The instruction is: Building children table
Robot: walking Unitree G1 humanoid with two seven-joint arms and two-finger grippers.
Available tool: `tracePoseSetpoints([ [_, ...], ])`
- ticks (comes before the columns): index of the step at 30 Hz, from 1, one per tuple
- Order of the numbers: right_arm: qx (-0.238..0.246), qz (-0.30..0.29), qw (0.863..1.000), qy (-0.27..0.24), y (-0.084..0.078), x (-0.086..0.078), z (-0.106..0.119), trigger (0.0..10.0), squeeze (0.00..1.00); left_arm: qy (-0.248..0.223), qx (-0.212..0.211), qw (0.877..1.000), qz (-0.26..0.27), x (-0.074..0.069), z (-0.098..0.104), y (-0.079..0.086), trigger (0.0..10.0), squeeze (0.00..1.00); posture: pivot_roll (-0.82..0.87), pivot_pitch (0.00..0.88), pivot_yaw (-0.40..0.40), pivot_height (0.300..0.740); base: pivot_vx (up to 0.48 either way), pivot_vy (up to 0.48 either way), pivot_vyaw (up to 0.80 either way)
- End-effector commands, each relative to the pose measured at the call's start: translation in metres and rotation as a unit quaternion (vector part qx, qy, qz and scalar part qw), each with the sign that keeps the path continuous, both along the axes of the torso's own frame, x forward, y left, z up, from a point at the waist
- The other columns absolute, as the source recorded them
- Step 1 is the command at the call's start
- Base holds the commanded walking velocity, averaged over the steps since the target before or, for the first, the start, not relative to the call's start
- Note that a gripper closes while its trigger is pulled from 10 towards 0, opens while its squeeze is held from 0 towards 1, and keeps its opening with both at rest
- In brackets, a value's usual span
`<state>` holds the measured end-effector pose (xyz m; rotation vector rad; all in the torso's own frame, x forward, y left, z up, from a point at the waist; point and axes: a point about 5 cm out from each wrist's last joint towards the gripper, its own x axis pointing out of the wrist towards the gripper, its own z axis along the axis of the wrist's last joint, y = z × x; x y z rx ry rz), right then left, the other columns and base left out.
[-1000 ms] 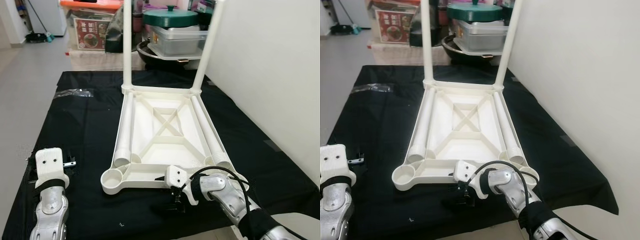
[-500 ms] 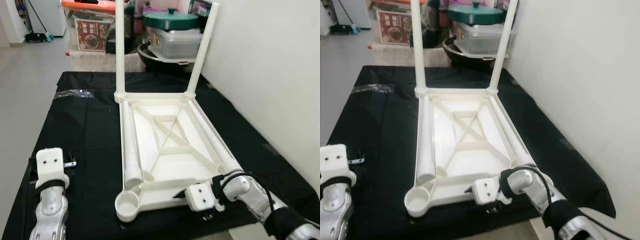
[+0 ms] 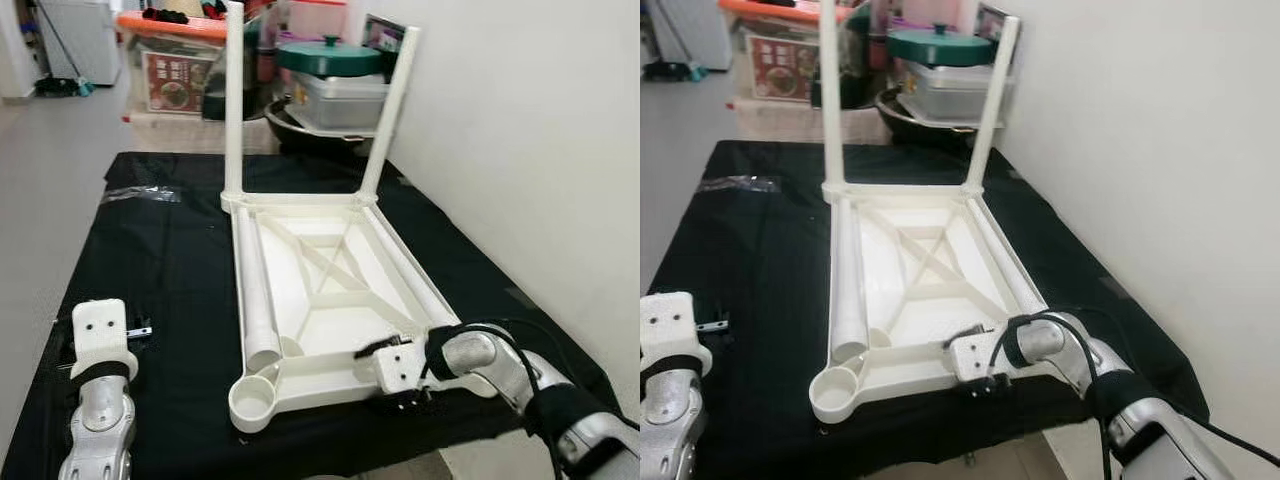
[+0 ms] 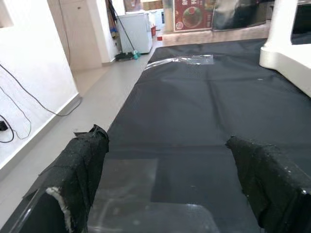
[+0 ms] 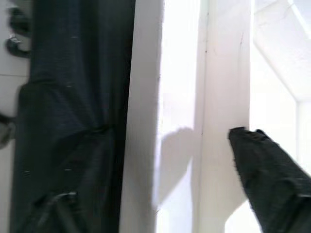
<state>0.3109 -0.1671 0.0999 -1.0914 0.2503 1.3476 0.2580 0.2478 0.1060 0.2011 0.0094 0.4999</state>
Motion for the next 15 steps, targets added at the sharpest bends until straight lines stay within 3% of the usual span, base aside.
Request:
tracePoseSetpoints([
  [1,-0.009,-0.019,1.000,0.017,-0.010,-0.001,-0.003,10.0,1.00,0.005,0.003,1.000,-0.003,0.000,-0.002,0.000,10.0,0.00,0.09,0.000,-0.104,0.740,0.000,0.000,0.00],
  [7,0.044,-0.010,0.999,0.030,-0.007,-0.001,0.019,10.0,1.00,0.005,0.002,1.000,-0.002,0.000,-0.003,0.000,10.0,0.00,0.09,0.000,-0.105,0.740,0.000,0.000,0.00],
  [10,0.181,-0.015,0.983,0.028,0.007,0.001,0.070,10.0,1.00,0.006,-0.002,1.000,-0.006,-0.001,-0.005,-0.002,10.0,0.00,0.07,0.000,-0.099,0.740,0.000,0.000,0.00],
  [14,0.208,-0.017,0.977,0.029,0.010,0.000,0.078,10.0,1.00,0.006,-0.004,1.000,-0.008,-0.001,-0.005,-0.003,10.0,0.00,0.07,0.000,-0.099,0.740,0.000,0.000,0.00],
  [15,0.245,-0.020,0.969,0.032,0.014,0.001,0.086,10.0,1.00,0.005,-0.006,1.000,-0.011,-0.001,-0.005,-0.004,10.0,0.00,0.07,0.000,-0.098,0.740,0.000,0.000,0.00],
])
